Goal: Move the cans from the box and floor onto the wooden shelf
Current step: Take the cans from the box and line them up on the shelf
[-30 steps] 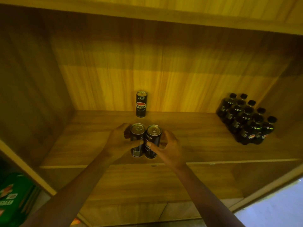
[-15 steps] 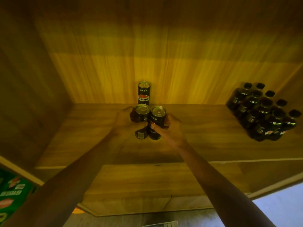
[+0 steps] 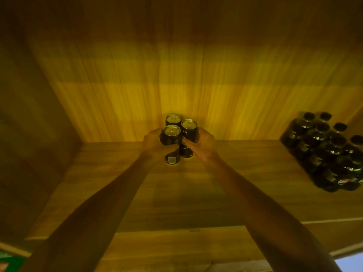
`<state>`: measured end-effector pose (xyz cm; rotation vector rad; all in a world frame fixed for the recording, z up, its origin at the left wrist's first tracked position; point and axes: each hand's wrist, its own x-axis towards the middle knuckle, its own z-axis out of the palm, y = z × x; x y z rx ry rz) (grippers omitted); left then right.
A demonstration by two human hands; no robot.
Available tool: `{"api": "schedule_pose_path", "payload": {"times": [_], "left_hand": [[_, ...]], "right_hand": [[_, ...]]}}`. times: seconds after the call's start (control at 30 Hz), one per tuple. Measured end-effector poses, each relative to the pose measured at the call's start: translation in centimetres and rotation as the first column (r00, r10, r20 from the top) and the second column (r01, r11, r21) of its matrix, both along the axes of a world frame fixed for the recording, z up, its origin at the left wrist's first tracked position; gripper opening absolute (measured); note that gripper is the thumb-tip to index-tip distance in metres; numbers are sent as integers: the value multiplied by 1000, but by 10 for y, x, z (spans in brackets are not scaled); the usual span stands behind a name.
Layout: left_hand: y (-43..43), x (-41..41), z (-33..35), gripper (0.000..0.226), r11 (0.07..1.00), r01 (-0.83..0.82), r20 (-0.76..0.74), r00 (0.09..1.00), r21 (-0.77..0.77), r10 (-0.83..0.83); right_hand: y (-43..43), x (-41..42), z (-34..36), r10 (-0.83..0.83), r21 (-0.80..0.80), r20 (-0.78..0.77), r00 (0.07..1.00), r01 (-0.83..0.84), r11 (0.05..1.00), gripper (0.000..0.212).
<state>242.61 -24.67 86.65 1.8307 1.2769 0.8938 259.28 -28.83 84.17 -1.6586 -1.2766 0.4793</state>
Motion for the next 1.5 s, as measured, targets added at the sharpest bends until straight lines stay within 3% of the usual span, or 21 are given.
{"api": "schedule_pose_path", "payload": {"times": [0.4,0.73,1.03,1.23,1.4,1.5], "left_hand": [[11,0,1,52,999,38,25,999,12,-38],[13,3,3,54,998,51,-54,997,33,-49],[8,1,5,57,998,62,-67,996,-12,-63],[-2,-2,19,62,995,99,-314,945,17,-89],[-25,-26,23,68,979,191,-698,711,77,-84],[-49,-37,18,70,947,306,-789,603,96,-115]], "right_hand": [[23,17,1,48,-5,-37,998,-48,999,56],[30,21,0,91,-27,-52,994,-93,995,56],[30,22,1,88,-62,11,996,-87,994,58],[17,22,17,125,-130,182,975,-103,986,55],[-22,31,24,157,-305,454,877,-12,952,62],[-53,31,24,249,-391,573,781,-7,920,67]]}}
